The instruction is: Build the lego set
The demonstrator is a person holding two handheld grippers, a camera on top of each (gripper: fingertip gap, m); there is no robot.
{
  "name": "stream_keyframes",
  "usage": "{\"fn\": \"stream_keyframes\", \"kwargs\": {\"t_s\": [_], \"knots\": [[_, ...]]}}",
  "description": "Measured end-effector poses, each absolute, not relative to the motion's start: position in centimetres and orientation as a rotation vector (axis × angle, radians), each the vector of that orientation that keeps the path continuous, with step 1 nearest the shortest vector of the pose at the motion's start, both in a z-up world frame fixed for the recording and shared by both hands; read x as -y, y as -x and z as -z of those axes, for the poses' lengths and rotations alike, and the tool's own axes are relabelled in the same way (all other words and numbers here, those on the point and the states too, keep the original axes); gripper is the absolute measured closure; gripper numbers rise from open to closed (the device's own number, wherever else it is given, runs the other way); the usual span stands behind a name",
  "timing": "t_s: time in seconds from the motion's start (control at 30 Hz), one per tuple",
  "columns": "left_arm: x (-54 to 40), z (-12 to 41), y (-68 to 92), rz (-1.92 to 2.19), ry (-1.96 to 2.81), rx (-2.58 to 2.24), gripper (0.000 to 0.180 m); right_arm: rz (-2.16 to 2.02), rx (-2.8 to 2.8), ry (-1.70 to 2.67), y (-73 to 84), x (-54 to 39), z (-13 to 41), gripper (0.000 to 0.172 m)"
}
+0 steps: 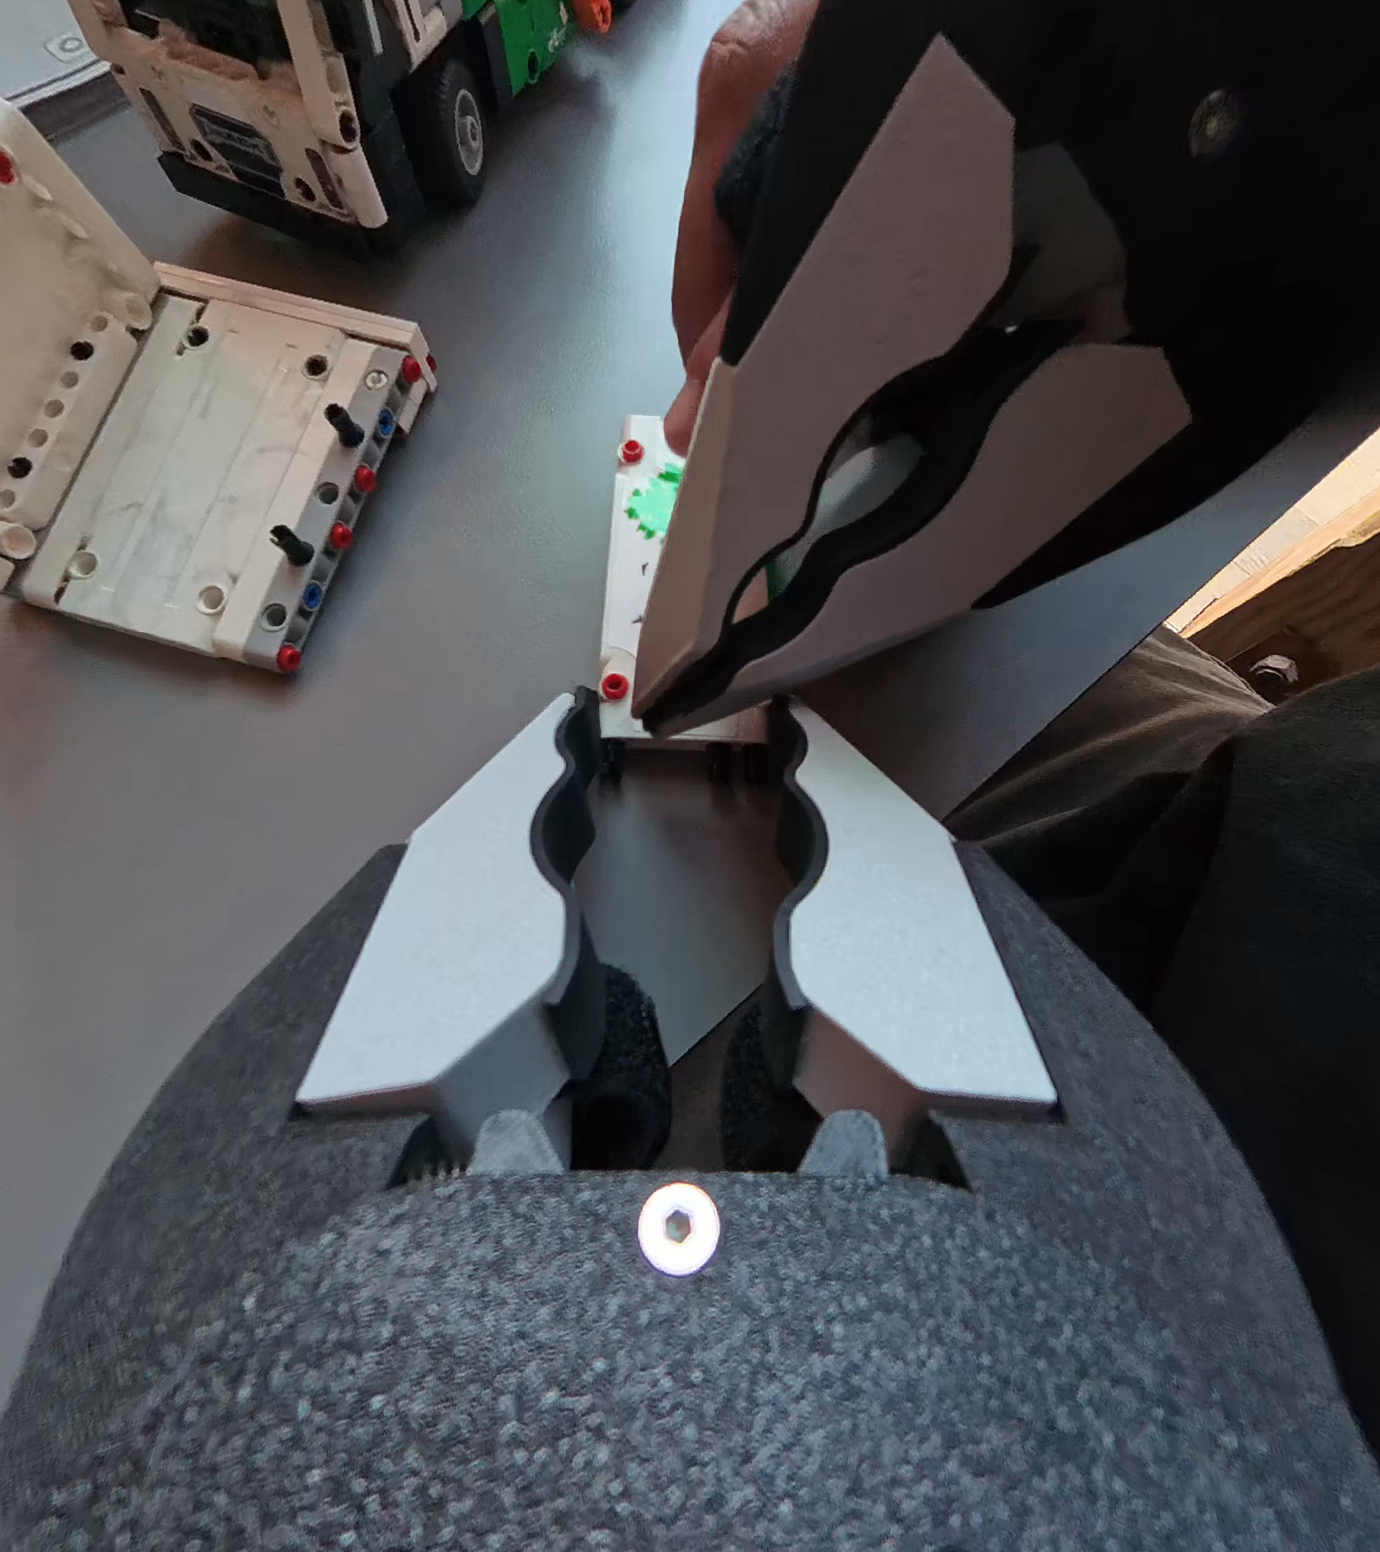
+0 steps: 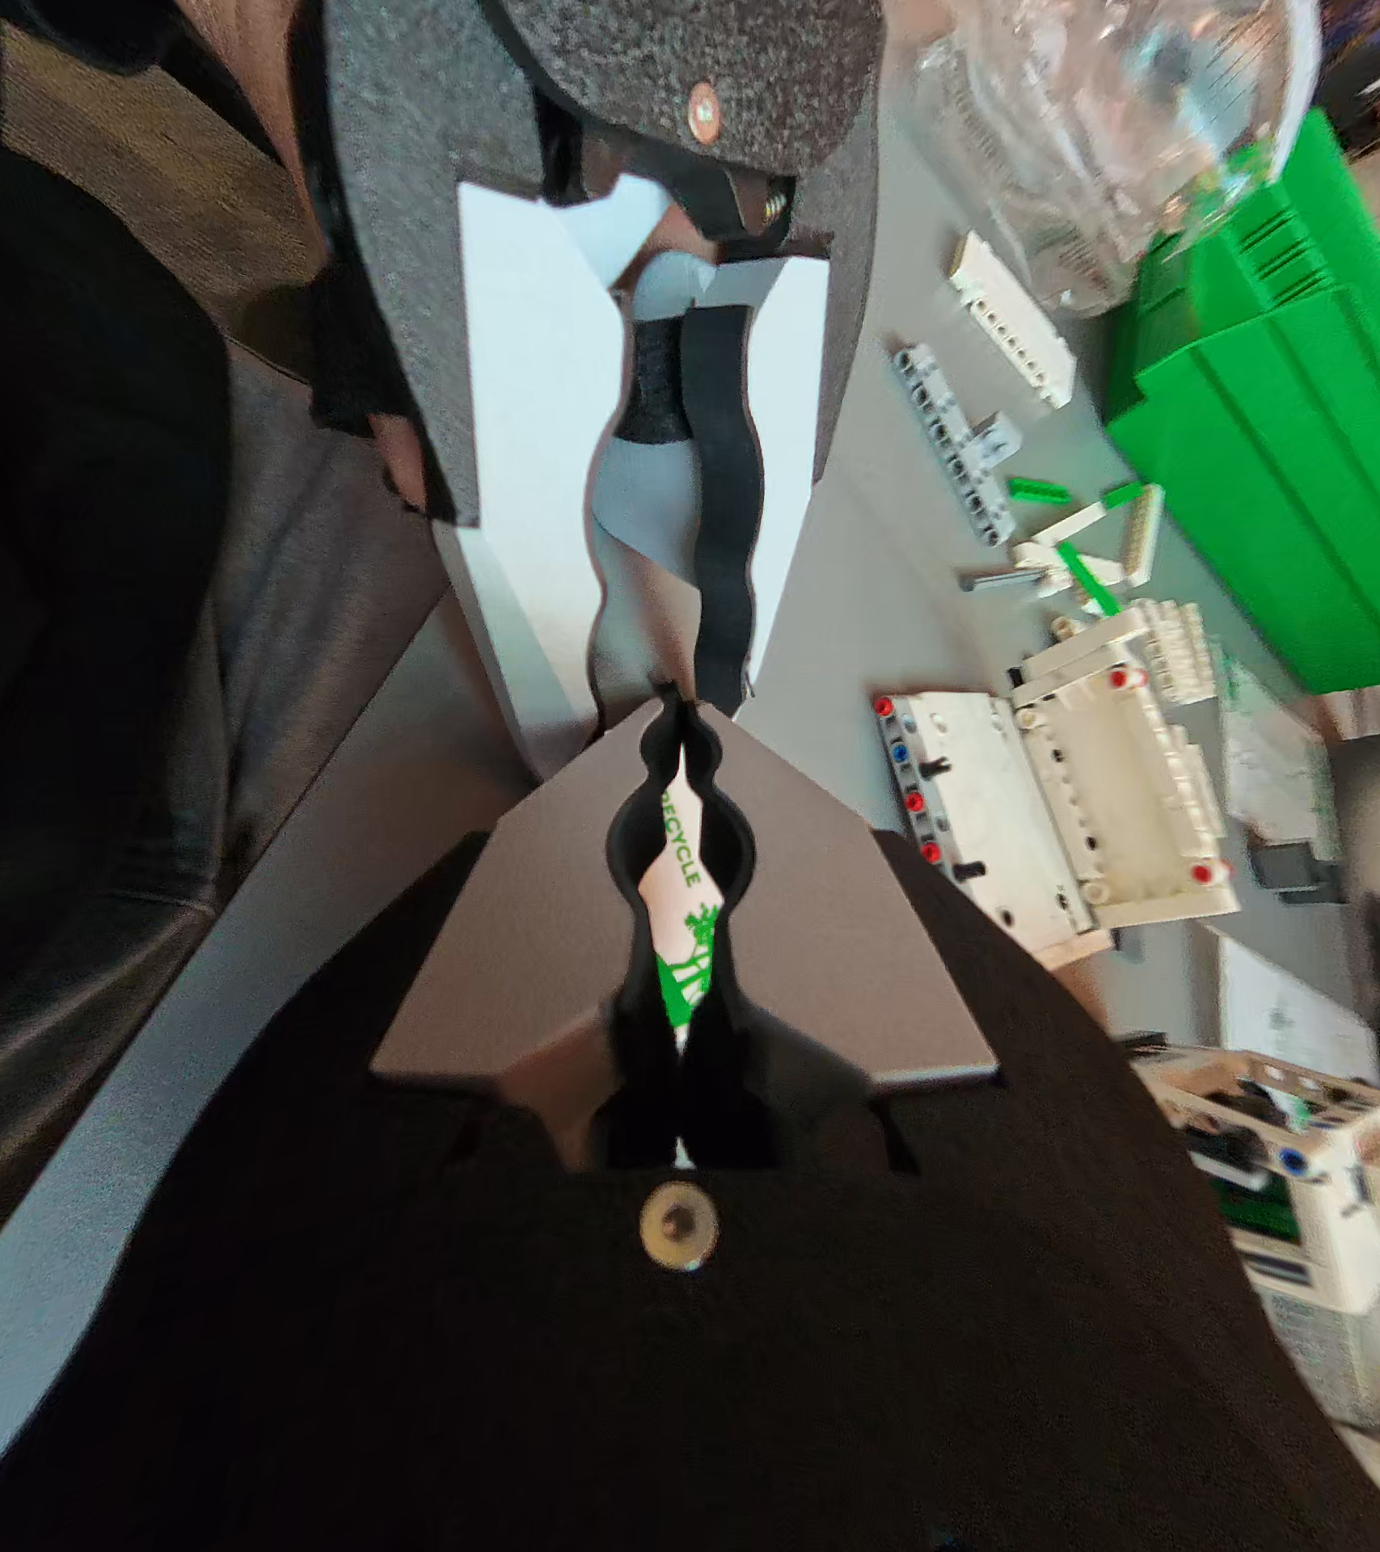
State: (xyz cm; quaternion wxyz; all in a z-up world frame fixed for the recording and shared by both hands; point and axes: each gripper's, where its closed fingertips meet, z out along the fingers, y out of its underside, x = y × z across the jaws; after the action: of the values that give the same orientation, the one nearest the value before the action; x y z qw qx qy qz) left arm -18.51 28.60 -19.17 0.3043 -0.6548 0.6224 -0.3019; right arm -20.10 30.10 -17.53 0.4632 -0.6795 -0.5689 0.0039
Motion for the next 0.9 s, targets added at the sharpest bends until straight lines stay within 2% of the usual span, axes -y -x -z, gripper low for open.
{"fn": "stream_keyframes", "kwargs": {"t_s": [0.03, 0.2, 0.33, 0.47, 0.6, 0.7, 0.77, 0.9], "knots": [[-28.5, 19.2, 18.5, 0.805, 1.729, -1.659, 0.141, -0.048, 1.401, 1.700, 20.1, -30.1, 17.7, 0.172], [-28.1, 19.2, 18.5, 0.836, 1.691, -1.721, 0.141, -0.309, 1.378, 1.888, 20.3, -29.6, 18.4, 0.172], [-27.9, 19.2, 18.3, 0.854, 1.674, -1.750, 0.141, -0.300, 1.390, 1.890, 19.9, -29.5, 18.1, 0.172], [-27.9, 19.1, 17.2, 0.824, 1.661, -1.798, 0.141, -0.339, 0.978, 1.829, 14.7, -30.7, 11.8, 0.172], [-28.5, 18.4, 15.0, 0.743, 1.549, -1.846, 0.141, -0.175, 0.622, 2.072, 6.9, -29.7, 14.3, 0.172], [-28.8, 17.3, 13.4, 0.723, 1.414, -1.884, 0.141, -0.280, 0.323, 2.006, 5.4, -28.6, 13.3, 0.172], [-28.9, 16.5, 12.7, 0.675, 1.294, -1.912, 0.141, -0.341, 0.154, 1.936, 4.2, -28.0, 12.2, 0.162], [-29.1, 16.5, 11.7, 0.643, 1.171, -1.981, 0.141, -0.433, -0.045, 1.829, 1.7, -27.1, 11.1, 0.153]]}}
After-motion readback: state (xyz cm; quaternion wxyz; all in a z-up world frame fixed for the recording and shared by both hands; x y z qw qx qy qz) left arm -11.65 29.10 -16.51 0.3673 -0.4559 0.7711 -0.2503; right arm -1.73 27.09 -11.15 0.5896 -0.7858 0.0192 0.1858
